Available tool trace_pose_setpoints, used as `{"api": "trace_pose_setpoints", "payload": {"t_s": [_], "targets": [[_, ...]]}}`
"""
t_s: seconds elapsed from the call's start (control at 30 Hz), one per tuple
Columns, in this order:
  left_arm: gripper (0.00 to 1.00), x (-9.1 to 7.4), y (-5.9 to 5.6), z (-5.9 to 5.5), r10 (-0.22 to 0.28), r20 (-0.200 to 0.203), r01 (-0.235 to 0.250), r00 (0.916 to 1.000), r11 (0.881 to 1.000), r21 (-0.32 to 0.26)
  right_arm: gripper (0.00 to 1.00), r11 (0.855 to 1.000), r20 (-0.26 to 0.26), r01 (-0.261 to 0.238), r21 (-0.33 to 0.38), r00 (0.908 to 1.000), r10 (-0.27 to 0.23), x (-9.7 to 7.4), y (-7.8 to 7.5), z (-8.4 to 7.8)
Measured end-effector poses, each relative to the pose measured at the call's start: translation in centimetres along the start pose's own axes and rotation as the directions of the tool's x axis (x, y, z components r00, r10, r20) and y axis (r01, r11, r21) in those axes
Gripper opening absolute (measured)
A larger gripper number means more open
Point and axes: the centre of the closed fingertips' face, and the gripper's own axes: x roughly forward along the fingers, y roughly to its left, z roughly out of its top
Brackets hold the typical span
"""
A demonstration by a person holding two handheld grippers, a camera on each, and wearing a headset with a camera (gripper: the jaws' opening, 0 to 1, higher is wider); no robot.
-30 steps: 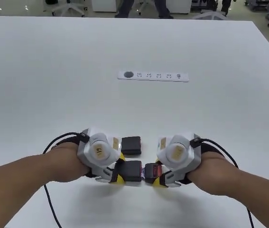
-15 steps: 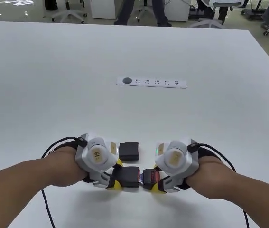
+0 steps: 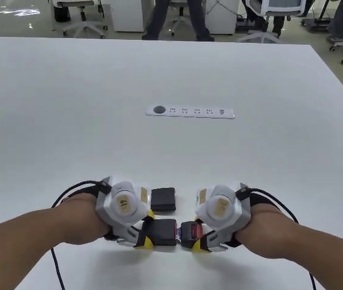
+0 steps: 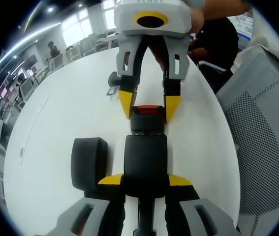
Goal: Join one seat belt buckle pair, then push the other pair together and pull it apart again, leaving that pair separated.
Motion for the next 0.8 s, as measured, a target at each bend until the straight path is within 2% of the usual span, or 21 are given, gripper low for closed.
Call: {"api": "trace_pose_setpoints", "payload": {"t_s": [0.37,0.47,0.57,0.7,0.8], "targets": [[0.31,-0.09,-0.19,0.32,0.006,-0.004,-0.006,1.0,1.0,-0.001,0.32,1.0,0.01,0.005,0.01,0.9999,-0.005,-0.05,0.1,-0.13],[0.31,-0.15,-0.08,0.36,0.01,-0.022,-0.011,0.9997,1.0,-0.009,0.32,1.0,0.007,0.01,0.007,0.9999,-0.01,0.0,0.03,-0.17],[0.32,-0.11,-0.25,0.43,0.014,-0.066,-0.014,0.9977,1.0,0.005,0.33,1.0,0.001,0.009,0.004,1.0,-0.009,0.04,0.13,-0.08],[0.33,-0.1,-0.13,0.25,0.015,-0.07,-0.015,0.9974,1.0,-0.001,0.33,1.0,-0.006,0.015,-0.001,0.9999,-0.015,-0.06,0.32,-0.02],[0.33,-0.17,-0.2,0.21,0.022,-0.054,-0.024,0.9983,0.999,-0.041,0.34,1.0,-0.003,0.019,0.004,0.9998,-0.019,-0.08,0.26,-0.02]]}}
